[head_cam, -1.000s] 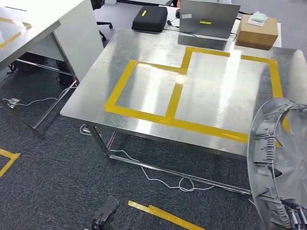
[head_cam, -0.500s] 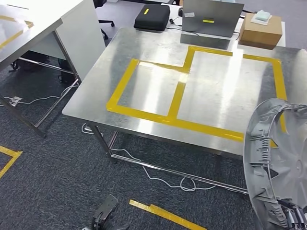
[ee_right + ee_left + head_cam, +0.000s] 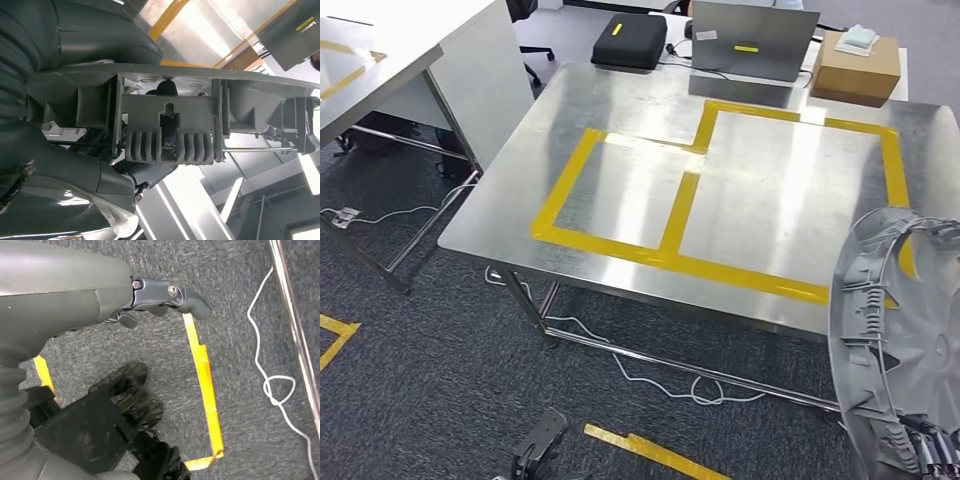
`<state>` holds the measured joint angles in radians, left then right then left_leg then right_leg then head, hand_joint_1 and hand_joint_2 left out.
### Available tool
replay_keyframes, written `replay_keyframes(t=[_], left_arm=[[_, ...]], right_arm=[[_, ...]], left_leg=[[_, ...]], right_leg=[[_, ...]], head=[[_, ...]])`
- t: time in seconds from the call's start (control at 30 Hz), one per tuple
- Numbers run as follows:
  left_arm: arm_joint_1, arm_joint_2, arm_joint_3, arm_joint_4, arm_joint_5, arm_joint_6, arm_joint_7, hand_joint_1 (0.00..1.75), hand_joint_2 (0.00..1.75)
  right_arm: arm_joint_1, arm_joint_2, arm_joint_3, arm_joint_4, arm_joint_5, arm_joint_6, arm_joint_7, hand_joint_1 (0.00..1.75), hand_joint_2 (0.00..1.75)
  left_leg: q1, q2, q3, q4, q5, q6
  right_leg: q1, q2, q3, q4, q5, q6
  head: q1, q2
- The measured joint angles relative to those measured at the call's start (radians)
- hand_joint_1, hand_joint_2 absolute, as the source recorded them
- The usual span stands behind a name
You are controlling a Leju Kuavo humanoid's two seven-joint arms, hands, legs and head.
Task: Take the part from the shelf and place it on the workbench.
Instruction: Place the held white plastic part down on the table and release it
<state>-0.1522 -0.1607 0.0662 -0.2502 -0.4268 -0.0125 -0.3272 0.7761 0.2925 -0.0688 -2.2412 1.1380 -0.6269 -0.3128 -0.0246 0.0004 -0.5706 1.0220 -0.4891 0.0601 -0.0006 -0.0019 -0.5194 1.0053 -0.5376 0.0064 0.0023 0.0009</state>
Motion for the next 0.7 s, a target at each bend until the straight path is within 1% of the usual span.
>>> replay_keyframes(t=[0.03,0.07,0.1,0.13,0.17,0.2,0.23,0.27,0.3,0.33,0.37,0.4,0.43,0.47,0.5,0.53,0.57,0.6,0.63,0.67,0.7], left_arm=[[0.000,-0.001,0.000,0.000,0.000,0.000,0.000,0.00,1.75],[0.002,-0.001,0.000,0.000,0.000,0.000,0.000,0.00,1.75],[0.002,-0.001,0.001,0.000,0.000,0.000,0.000,0.00,1.75],[0.002,-0.001,0.001,0.000,0.000,0.000,0.000,0.00,1.75],[0.002,-0.002,0.001,0.000,0.000,0.000,0.000,0.00,1.75],[0.001,-0.003,0.002,0.000,0.000,0.000,0.000,0.00,1.75],[0.002,-0.004,0.002,0.000,0.000,0.000,0.000,0.00,1.75],[0.003,-0.005,0.002,0.000,0.000,0.000,0.000,0.00,1.75],[0.004,-0.005,0.002,0.000,0.000,0.000,0.000,0.00,1.75],[0.005,-0.005,0.003,0.000,0.000,0.000,0.000,0.00,1.75],[0.006,-0.005,0.003,0.000,0.000,0.000,0.000,0.00,1.75],[0.005,-0.005,0.003,0.000,0.000,-0.001,0.000,0.00,1.75],[0.004,-0.004,0.004,0.000,0.000,-0.001,0.000,0.00,1.75],[0.003,-0.004,0.004,0.000,0.000,-0.001,0.000,0.00,1.75],[0.002,-0.004,0.005,0.000,0.000,-0.001,0.000,0.00,1.75],[0.001,-0.003,0.005,0.000,0.000,-0.001,0.000,0.00,1.75],[0.001,-0.003,0.006,0.000,0.000,-0.001,0.000,0.00,1.75],[0.001,-0.002,0.006,0.000,0.000,-0.001,0.000,0.00,1.75],[0.000,-0.002,0.007,0.000,0.000,-0.001,0.000,0.00,1.75],[-0.001,-0.002,0.007,0.000,0.000,-0.002,0.000,0.00,1.75],[-0.001,-0.002,0.008,0.000,0.000,-0.002,0.000,0.00,1.75]], right_arm=[[0.000,0.000,0.000,0.000,0.000,0.000,0.000,1.75,1.75],[0.001,0.000,0.000,0.001,-0.001,0.000,0.000,1.75,1.75],[0.001,-0.001,0.000,0.001,-0.001,0.001,0.000,1.75,1.75],[0.001,-0.001,0.000,0.001,-0.001,0.001,0.000,1.75,1.75],[0.000,-0.002,0.000,0.001,-0.001,0.001,0.000,1.75,1.75],[-0.002,-0.002,0.000,0.001,-0.001,0.001,0.000,1.75,1.75],[-0.002,-0.003,0.000,0.001,-0.001,0.001,-0.001,1.75,1.75],[-0.002,-0.004,0.000,0.001,-0.001,0.001,0.000,1.75,1.75],[-0.002,-0.005,0.000,0.002,-0.001,0.001,0.000,1.75,1.75],[-0.001,-0.006,-0.001,0.002,-0.001,0.001,0.001,1.75,1.75],[-0.001,-0.006,-0.001,0.003,-0.001,0.001,0.001,1.75,1.75],[-0.002,-0.006,-0.001,0.004,-0.001,0.001,0.001,1.75,1.75],[-0.003,-0.007,-0.001,0.004,-0.001,0.001,0.000,1.75,1.75],[-0.004,-0.008,-0.001,0.005,-0.001,0.001,-0.001,1.75,1.75],[-0.004,-0.008,-0.001,0.006,-0.001,0.001,-0.001,1.75,1.75],[-0.003,-0.009,-0.001,0.007,-0.002,0.001,-0.001,1.75,1.75],[-0.002,-0.009,-0.002,0.007,-0.003,0.001,0.000,1.75,1.75],[-0.001,-0.009,-0.002,0.007,-0.004,0.001,0.000,1.75,1.75],[-0.001,-0.009,-0.002,0.007,-0.005,0.001,0.001,1.75,1.75],[-0.001,-0.009,-0.002,0.007,-0.006,0.001,0.002,1.75,1.75],[-0.002,-0.009,-0.002,0.007,-0.005,0.001,0.001,1.75,1.75]], left_leg=[[0.000,-0.002,0.006,-0.017,-0.001,0.002],[0.002,-0.003,0.014,-0.028,0.002,0.002],[0.006,-0.004,0.024,-0.039,0.006,0.002],[0.010,-0.005,0.033,-0.045,0.008,0.001],[0.012,-0.005,0.040,-0.048,0.009,-0.002],[0.013,-0.005,0.043,-0.048,0.006,-0.002],[0.013,-0.005,0.044,-0.047,0.002,-0.004],[0.014,-0.005,0.048,-0.047,-0.002,-0.006],[0.016,-0.005,0.053,-0.047,-0.007,-0.010],[0.018,-0.006,0.061,-0.046,-0.013,-0.014],[0.021,-0.006,0.070,-0.045,-0.020,-0.020],[0.023,-0.007,0.079,-0.045,-0.028,-0.026],[0.024,-0.008,0.083,-0.042,-0.035,-0.033],[0.023,-0.008,0.084,-0.039,-0.041,-0.040],[0.021,-0.008,0.084,-0.037,-0.045,-0.046],[0.020,-0.008,0.084,-0.034,-0.048,-0.052],[0.021,-0.008,0.086,-0.032,-0.051,-0.056],[0.021,-0.008,0.085,-0.020,-0.053,-0.059],[0.022,-0.007,0.074,0.007,-0.059,-0.063],[0.024,-0.006,0.051,0.053,-0.071,-0.067],[0.024,-0.005,0.015,0.115,-0.092,-0.071]], right_leg=[[-0.002,-0.001,0.002,0.002,0.007,0.007],[-0.003,-0.002,0.001,0.006,0.010,0.013],[-0.003,-0.002,-0.002,0.020,0.005,0.019],[-0.003,-0.001,-0.015,0.046,-0.013,0.024],[-0.005,0.000,-0.041,0.093,-0.041,0.029],[-0.007,0.001,-0.076,0.154,-0.069,0.036],[-0.010,0.001,-0.115,0.214,-0.092,0.042],[-0.013,0.001,-0.145,0.254,-0.099,0.048],[-0.016,0.000,-0.159,0.259,-0.087,0.052],[-0.019,0.000,-0.152,0.225,-0.053,0.056],[-0.023,0.000,-0.130,0.160,-0.007,0.061],[-0.025,0.002,-0.105,0.098,0.028,0.064],[-0.025,0.003,-0.083,0.044,0.041,0.061],[-0.024,0.004,-0.070,0.017,0.044,0.052],[-0.021,0.006,-0.067,0.011,0.033,0.039],[-0.020,0.005,-0.063,0.009,0.027,0.025],[-0.022,0.006,-0.058,0.012,0.032,0.016],[-0.023,0.004,-0.052,0.012,0.030,0.010],[-0.024,0.003,-0.044,0.012,0.028,0.005],[-0.025,0.002,-0.038,0.011,0.024,0.000],[-0.023,0.001,-0.032,0.011,0.019,-0.004]], head=[[-0.002,0.000],[-0.003,0.000],[-0.001,0.000],[0.001,0.000],[0.003,0.000],[0.005,0.000],[0.005,0.000],[0.005,0.000],[0.005,0.000],[0.006,0.000],[0.006,0.000],[0.006,0.000],[0.009,0.000],[0.010,0.000],[0.009,0.000],[0.010,0.000],[0.007,0.000],[0.007,0.000],[0.006,0.000],[0.005,0.000],[0.004,0.000]])
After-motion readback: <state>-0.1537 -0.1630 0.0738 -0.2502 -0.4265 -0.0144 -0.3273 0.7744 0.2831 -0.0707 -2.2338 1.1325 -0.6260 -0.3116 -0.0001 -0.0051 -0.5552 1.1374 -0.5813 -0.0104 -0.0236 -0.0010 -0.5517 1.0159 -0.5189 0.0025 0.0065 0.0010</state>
